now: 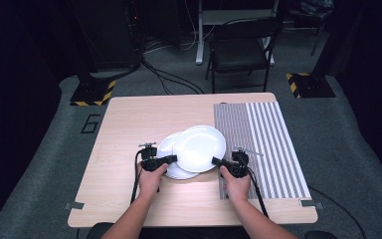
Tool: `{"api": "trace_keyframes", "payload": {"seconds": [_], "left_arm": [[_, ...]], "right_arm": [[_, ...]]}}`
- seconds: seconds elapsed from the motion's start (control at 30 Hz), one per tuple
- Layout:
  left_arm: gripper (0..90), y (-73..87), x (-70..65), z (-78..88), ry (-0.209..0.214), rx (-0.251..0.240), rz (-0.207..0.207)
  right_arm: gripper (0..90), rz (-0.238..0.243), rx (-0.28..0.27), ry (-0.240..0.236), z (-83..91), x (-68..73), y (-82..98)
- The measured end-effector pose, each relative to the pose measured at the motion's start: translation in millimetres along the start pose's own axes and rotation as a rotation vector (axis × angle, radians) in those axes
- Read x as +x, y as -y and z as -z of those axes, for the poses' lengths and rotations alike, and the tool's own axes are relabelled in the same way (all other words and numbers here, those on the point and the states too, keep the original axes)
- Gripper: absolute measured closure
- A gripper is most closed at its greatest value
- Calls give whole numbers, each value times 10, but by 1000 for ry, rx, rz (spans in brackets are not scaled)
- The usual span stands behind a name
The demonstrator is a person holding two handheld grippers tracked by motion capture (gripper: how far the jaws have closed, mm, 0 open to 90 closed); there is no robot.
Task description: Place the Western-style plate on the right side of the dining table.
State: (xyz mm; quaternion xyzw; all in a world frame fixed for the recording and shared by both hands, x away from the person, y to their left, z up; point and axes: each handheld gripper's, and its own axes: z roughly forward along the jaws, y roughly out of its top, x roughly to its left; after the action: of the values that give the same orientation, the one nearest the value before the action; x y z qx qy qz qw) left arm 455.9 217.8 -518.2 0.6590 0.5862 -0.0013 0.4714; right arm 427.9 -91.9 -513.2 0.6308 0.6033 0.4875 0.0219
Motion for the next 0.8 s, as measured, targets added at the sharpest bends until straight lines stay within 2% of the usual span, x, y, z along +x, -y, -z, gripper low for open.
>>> {"api": "trace_keyframes", "payload": {"seconds": [0.07,0.13,0.23,0.37,0.63,0.8], "left_arm": [[721,8,-28,-11,-2,-2,3],[720,9,-35,-14,-2,-1,-1],[716,9,-38,-14,-2,0,-3],[711,9,-51,-8,6,-10,19],[681,25,-70,3,9,-31,24],[665,64,-42,2,38,-36,72]], "right_arm": [[718,-27,-8,-7,17,-41,-14],[718,-29,-9,-4,21,-41,-14],[717,-9,-23,8,20,-45,-10],[718,-14,-27,5,19,-49,-9],[718,-30,-43,-1,12,-72,10],[713,-67,-47,-18,3,-114,21]]}}
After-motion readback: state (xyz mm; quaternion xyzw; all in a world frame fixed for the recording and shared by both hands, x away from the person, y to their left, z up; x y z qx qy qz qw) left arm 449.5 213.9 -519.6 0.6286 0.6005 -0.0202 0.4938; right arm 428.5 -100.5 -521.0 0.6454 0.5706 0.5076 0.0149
